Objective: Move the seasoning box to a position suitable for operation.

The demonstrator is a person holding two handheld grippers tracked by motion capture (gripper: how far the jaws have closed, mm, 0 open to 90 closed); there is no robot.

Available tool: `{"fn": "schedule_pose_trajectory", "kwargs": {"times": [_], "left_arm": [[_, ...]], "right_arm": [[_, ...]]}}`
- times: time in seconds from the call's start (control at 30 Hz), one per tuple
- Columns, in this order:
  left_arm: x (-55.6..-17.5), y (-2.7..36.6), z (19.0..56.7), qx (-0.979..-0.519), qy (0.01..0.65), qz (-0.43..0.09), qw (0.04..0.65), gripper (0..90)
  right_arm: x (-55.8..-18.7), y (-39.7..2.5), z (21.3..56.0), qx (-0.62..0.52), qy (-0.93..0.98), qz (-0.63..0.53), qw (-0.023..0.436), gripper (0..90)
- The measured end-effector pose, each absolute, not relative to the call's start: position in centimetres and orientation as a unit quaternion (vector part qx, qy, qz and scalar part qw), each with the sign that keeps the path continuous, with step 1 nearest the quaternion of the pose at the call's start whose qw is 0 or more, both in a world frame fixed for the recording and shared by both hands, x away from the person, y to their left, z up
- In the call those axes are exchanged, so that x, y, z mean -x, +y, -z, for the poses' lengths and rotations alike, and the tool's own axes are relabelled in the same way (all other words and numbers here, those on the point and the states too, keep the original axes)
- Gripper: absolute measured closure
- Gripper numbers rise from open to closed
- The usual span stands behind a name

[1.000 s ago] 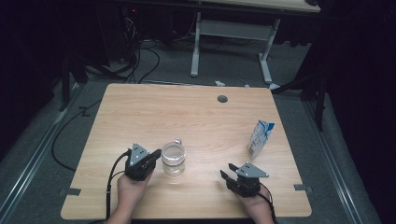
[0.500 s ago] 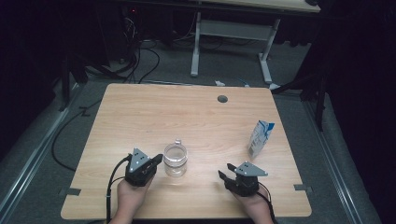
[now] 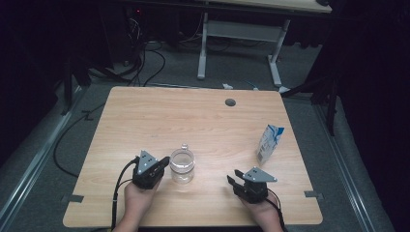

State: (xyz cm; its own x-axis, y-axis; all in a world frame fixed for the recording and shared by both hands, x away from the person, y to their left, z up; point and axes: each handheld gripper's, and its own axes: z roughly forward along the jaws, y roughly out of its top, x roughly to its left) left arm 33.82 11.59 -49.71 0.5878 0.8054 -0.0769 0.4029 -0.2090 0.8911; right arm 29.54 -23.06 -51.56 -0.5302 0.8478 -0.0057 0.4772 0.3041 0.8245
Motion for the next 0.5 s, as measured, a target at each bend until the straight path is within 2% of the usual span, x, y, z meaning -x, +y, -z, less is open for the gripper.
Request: {"fn": "schedule_pose_trajectory", "kwargs": {"times": [0.5], "left_arm": [[-31.9, 10.1, 49.6, -0.763, 0.377, -0.2, 0.486, 90.0]], "right_arm": [[-29.7, -23.7, 51.3, -0.434, 0.771, -0.412, 0.219, 62.8]]}}
